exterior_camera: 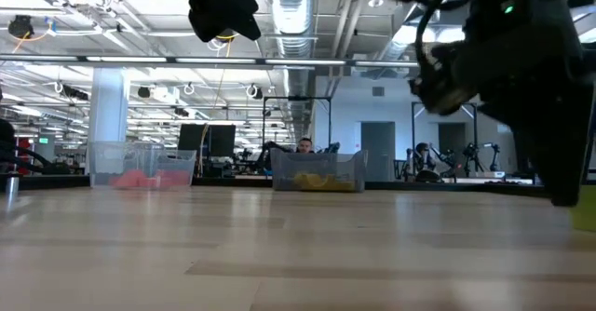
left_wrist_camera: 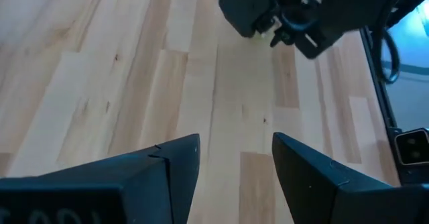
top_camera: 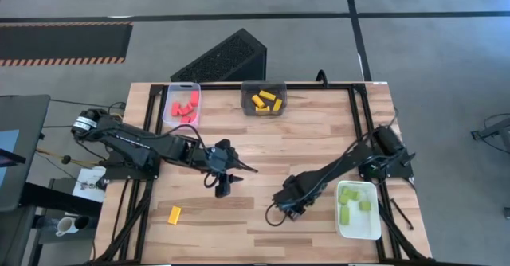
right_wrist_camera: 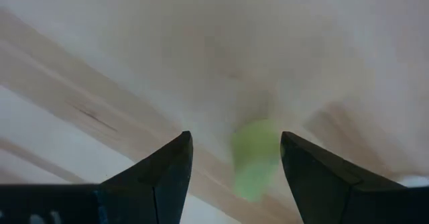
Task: Sort & place blocks by color
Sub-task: Put the green block into the white bin
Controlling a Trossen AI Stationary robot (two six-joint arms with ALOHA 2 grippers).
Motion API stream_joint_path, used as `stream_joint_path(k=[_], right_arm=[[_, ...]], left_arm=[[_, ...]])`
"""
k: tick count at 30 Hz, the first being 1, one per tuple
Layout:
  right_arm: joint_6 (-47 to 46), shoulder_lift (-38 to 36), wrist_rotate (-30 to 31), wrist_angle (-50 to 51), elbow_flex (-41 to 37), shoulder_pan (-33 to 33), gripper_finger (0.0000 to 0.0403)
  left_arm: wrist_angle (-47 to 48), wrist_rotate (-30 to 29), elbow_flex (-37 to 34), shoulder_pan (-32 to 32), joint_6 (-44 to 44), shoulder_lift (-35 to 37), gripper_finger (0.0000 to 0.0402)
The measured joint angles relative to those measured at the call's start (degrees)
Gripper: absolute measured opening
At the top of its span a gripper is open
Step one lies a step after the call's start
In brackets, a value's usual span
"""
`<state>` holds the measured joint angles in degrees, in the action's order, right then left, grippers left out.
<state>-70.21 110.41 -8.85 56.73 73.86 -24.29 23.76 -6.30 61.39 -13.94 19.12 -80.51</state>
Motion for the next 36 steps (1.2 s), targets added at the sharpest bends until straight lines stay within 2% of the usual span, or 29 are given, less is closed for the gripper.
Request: stream_joint_path(k=[9, 22, 27, 36], right_arm=[[0.04, 3.28, -2.99, -0.9, 0.02, 0.39, 0.0237], [4.91, 2.74, -3.38, 3.18, -0.04, -0.13, 0.0099], [5.34, -0.4, -3.47, 4.66, -0.04, -0.06, 0.0067], [1.15, -12.65, -1.9, 11.94, -0.02, -2.13, 0.0079]], left_arm=[[3.01, -0.01, 0.0, -2.11, 1.96, -0.02, 0.017], [3.71, -0.55, 0.0, -2.55, 3.12, -0.04, 0.017], [3.77, -0.55, 0.02, -2.55, 3.56, -0.07, 0.017], [3.89, -0.4, 0.02, -2.55, 4.15, -0.07, 0.0171]])
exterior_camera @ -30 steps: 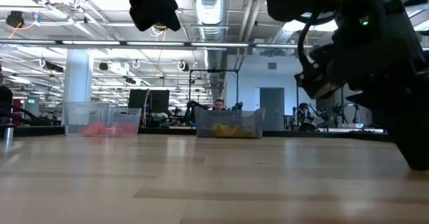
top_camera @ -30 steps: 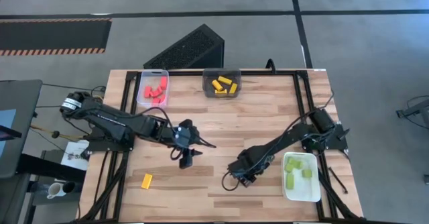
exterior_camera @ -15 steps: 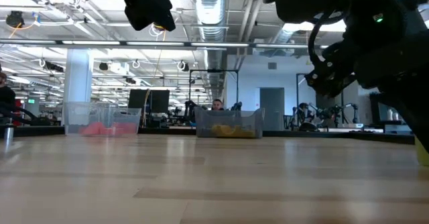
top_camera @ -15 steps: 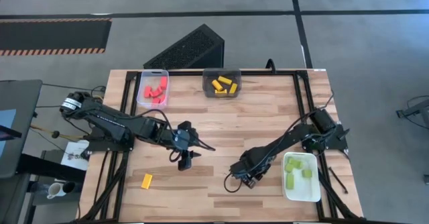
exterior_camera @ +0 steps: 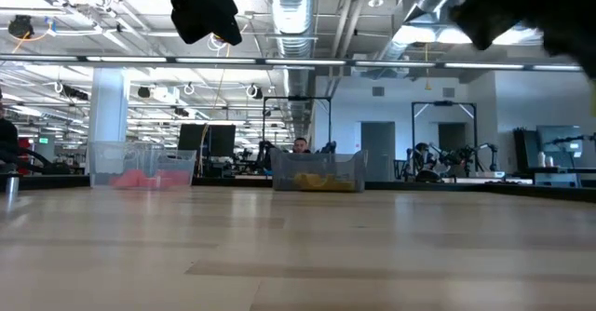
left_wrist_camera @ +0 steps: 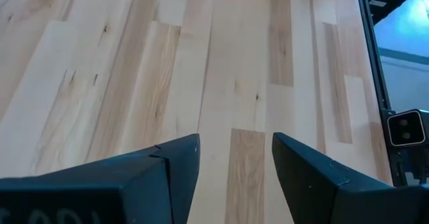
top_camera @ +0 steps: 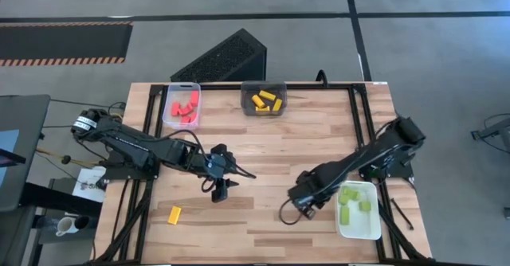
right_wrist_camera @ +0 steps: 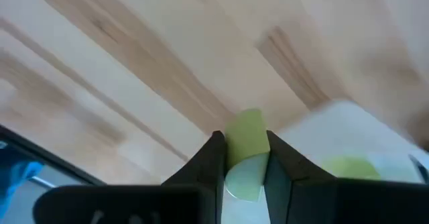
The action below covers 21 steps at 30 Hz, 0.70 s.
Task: Sort & place blocks by color
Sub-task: Put the green block into the white bin
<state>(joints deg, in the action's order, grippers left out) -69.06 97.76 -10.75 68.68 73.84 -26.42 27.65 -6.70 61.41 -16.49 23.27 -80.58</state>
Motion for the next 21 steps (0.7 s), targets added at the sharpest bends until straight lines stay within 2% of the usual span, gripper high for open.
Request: stream_joint_path(k=[5, 9, 15, 21], right_arm=[[-4.16, -4.68, 0.97, 8.14, 0.0, -3.49, 0.0077], [-7.24, -6.49, 1.59, 10.68, -0.32, -7.22, 0.0078], [-12.42, -8.37, -1.6, 9.21, -3.79, -13.27, 0.0077], [-17.59, -11.1, -5.55, -0.6, -11.77, -18.77, 0.0077]], left_arm=[[0.49, 0.28, 0.0, 0.0, 0.46, 0.0, 0.0171], [0.64, 0.31, 0.0, 0.0, 0.74, 0.0, 0.0171], [1.51, 0.34, 0.0, 0.0, 1.52, 0.0, 0.0171], [1.21, 1.24, 0.0, 0.0, 1.62, 0.0, 0.0171]])
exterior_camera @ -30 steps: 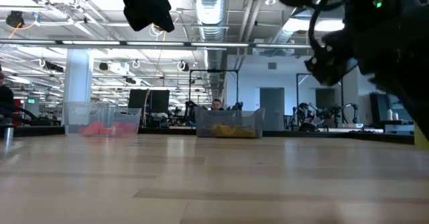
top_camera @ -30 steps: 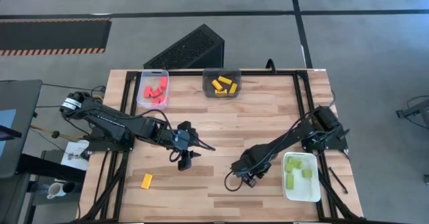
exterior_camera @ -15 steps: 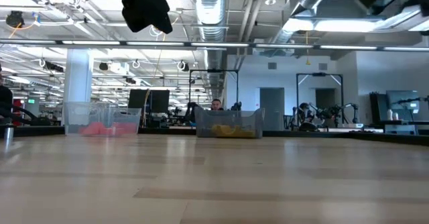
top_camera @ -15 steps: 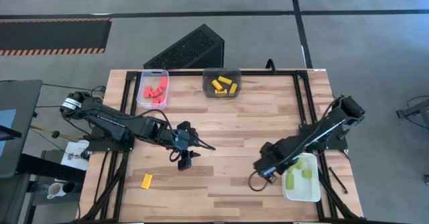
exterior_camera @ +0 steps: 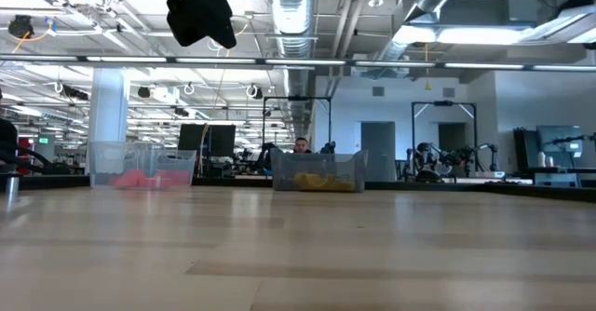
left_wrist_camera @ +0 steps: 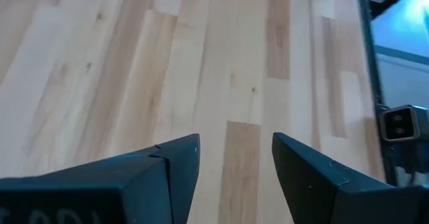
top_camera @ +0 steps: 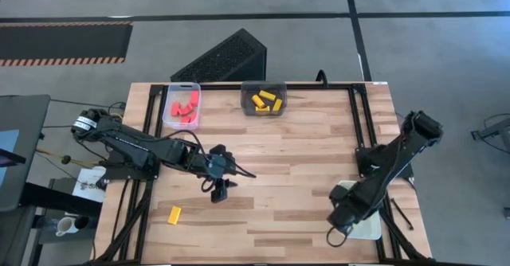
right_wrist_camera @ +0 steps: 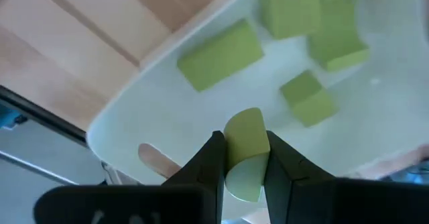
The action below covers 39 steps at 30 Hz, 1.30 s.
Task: Sort & place blocks by color
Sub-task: Put the green block into the white bin, then put the yellow block into the black bin
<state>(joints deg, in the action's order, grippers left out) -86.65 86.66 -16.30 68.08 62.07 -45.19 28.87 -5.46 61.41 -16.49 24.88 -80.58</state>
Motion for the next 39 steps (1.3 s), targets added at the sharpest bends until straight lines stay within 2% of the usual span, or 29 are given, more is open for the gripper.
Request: stream_joint_path(k=[6, 15, 19, 25, 28, 34, 37, 39], right_arm=[[-4.45, -0.55, 1.27, -0.79, -4.55, -3.23, 0.0096], [-3.02, -0.58, 0.77, -1.05, -4.99, -4.7, 0.0182], [-0.18, -0.58, -0.15, -1.09, -4.99, -4.58, 0.0205], [0.91, -4.87, 0.69, -1.67, -4.82, -3.55, 0.021], [-1.09, -9.72, 5.74, -1.91, -4.71, -2.6, 0.0206], [-1.5, -18.23, 21.74, -6.34, -4.71, -0.92, 0.0198], [1.09, -20.26, 28.74, -10.25, -4.71, 0.43, 0.0196], [3.7, -20.72, 31.23, -12.96, -4.71, 1.54, 0.0197]], left_arm=[[-0.2, 1.76, 0.02, 0.0, 1.87, 0.0, 0.0171], [-0.06, 4.14, 0.02, 0.0, 6.32, 0.0, 0.0171], [0.24, 4.62, 0.02, -0.02, 9.4, 0.0, 0.0171], [4.25, 12.35, 0.02, -0.6, 16.31, 0.0, 0.0171], [6.94, 16.73, 0.02, -2.12, 20.22, 0.0, 0.0171], [15.79, 23.61, 0.02, -9.74, 25.91, 0.0, 0.0171], [19.14, 24.75, 0.02, -15.4, 31.15, 0.0, 0.0171], [20.98, 24.43, 0.02, -19.1, 38.37, 0.0, 0.0171]])
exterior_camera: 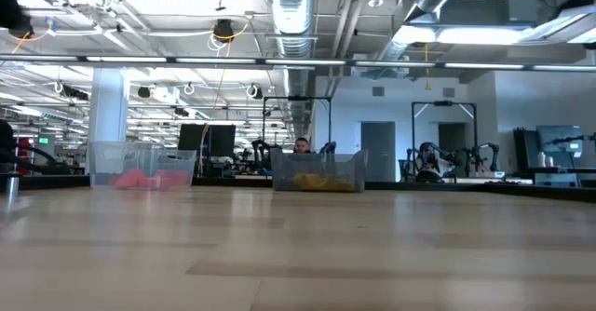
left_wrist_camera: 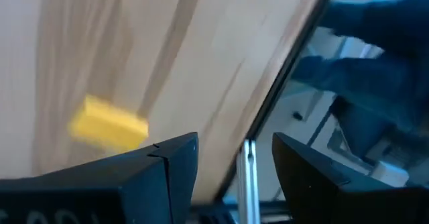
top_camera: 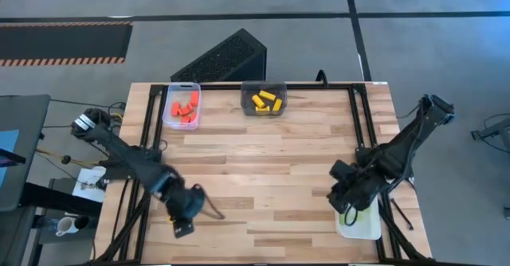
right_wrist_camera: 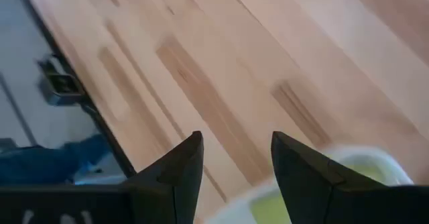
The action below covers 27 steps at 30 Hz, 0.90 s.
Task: Sort & place blocks by color
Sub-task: Put the yellow block into the black bin
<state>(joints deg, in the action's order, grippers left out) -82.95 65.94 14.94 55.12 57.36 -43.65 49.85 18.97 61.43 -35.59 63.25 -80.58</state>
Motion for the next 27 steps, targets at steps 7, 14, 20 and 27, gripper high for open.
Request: stream_joint_path(k=[7, 14, 20, 27], right_arm=[[8.99, 0.04, 0.46, -4.71, 0.0, 4.57, 0.0196], [12.69, 0.04, -3.15, -4.87, 0.0, 8.52, 0.0194], [14.42, 0.04, -4.83, -4.84, 0.0, 9.11, 0.0189], [14.47, 0.04, -7.56, -4.78, 0.0, 9.73, 0.0188]], left_arm=[[4.5, -5.14, -2.11, -5.56, 32.46, 0.0, 0.0171], [4.24, -10.51, -7.13, -7.96, 43.13, 0.0, 0.0171], [2.59, -11.41, -12.49, -9.95, 47.85, 0.0, 0.0171], [-4.2, -12.71, -17.3, -10.64, 50.29, 0.0, 0.0171]])
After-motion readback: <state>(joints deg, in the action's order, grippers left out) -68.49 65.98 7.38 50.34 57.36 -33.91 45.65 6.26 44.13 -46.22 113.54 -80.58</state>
